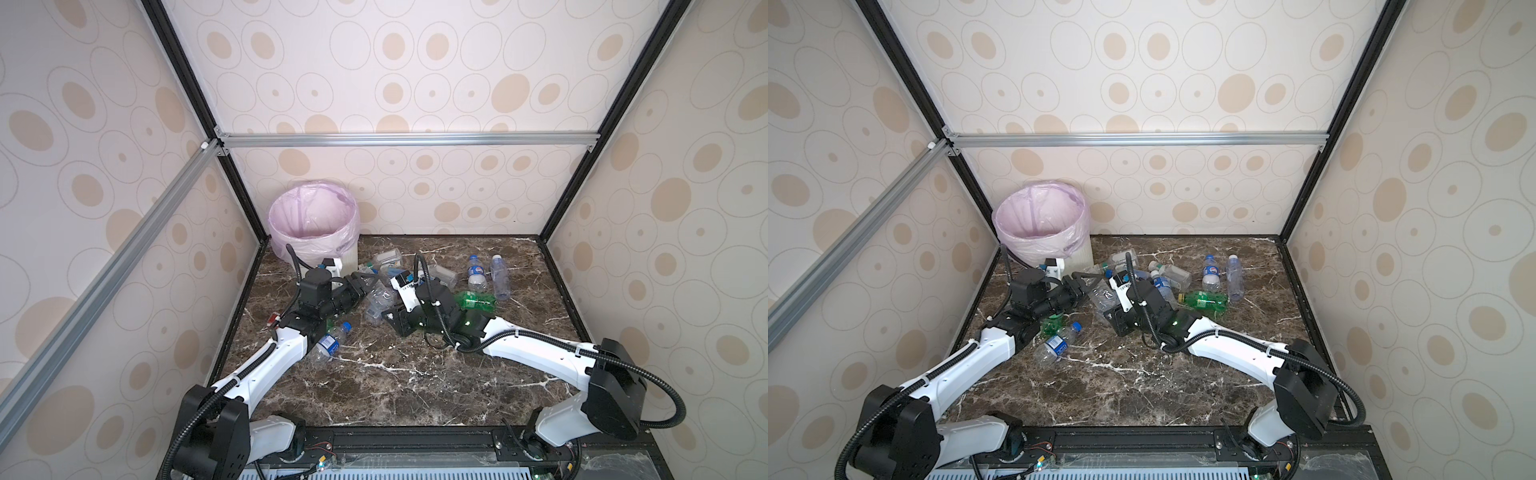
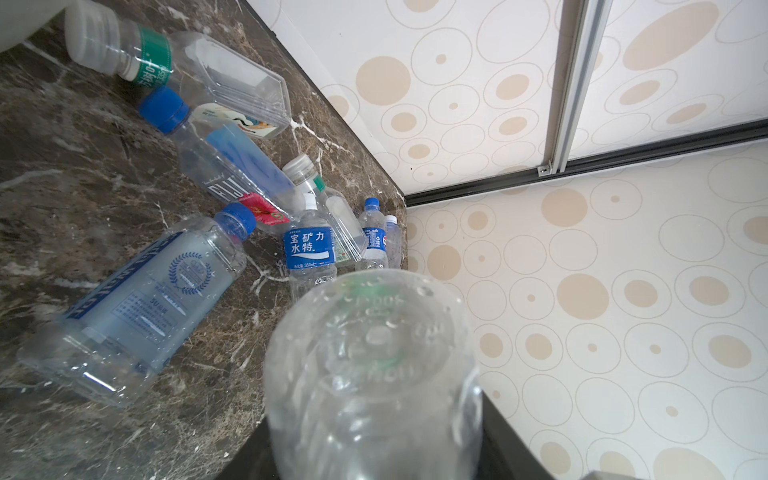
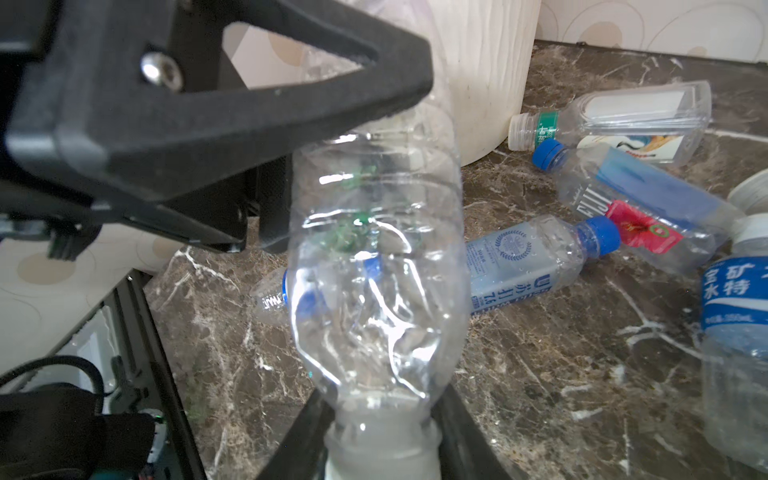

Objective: Throw the plastic bottles in the bin

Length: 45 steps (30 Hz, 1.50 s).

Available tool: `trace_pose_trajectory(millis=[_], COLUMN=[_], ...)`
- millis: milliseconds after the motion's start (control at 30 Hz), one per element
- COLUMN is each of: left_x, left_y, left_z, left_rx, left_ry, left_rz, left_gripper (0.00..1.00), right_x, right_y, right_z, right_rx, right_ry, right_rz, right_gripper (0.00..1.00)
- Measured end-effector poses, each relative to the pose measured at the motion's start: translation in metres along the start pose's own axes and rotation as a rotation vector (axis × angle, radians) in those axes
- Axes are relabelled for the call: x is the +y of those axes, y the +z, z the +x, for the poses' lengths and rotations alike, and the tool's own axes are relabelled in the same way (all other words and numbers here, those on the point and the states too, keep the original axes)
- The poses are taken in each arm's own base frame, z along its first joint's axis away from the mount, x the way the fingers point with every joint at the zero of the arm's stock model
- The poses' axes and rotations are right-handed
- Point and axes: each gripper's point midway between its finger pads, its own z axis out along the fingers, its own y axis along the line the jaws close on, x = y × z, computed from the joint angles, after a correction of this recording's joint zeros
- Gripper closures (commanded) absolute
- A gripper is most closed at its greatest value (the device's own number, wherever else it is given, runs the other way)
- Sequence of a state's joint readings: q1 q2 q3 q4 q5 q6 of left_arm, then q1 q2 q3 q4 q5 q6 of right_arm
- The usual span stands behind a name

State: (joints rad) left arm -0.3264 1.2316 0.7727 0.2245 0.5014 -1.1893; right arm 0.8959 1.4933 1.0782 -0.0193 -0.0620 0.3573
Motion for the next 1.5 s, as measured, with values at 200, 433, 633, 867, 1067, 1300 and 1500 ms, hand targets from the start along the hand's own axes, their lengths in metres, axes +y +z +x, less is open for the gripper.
trace_pose_trajectory(millis=[200, 433, 633, 867, 1067, 1300, 1500], left_x=[-0.011, -0.024, -0.033, -0.083, -0.138, -0.194, -0.225], left_y=[-0.002, -0.006, -0.008, -0.023, -0.053, -0.092, -0.115], left_z=[-0.012, -0.033, -0.054, -0.102, -0.154, -0.2, -0.224], left_rx=[-0.036, -0.101, -0.149, -0.284, -0.474, -0.688, -0.808], left_ry=[0.038, 0.137, 0.239, 0.413, 0.563, 0.711, 0.793], left_rz=[-0.014, -0.077, -0.158, -0.216, -0.261, -0.317, -0.364], left_gripper=[0.47, 0.47, 0.47, 0.46, 0.47, 0.46, 0.46], right_x=[-0.001, -0.006, -0.017, -0.011, 0.003, 0.017, 0.021], right_y=[-0.002, -0.017, -0.029, -0.045, -0.051, -0.046, -0.044], right_z=[-0.003, -0.016, -0.027, -0.067, -0.114, -0.157, -0.187], right_rx=[-0.008, -0.046, -0.069, -0.125, -0.196, -0.246, -0.284], right_ry=[0.002, 0.0, 0.006, -0.018, -0.048, -0.079, -0.088], right_rz=[0.001, 0.029, 0.088, 0.12, 0.112, 0.102, 0.102], right_gripper=[0.24, 0.03, 0.0, 0.0, 0.0, 0.0, 0.0])
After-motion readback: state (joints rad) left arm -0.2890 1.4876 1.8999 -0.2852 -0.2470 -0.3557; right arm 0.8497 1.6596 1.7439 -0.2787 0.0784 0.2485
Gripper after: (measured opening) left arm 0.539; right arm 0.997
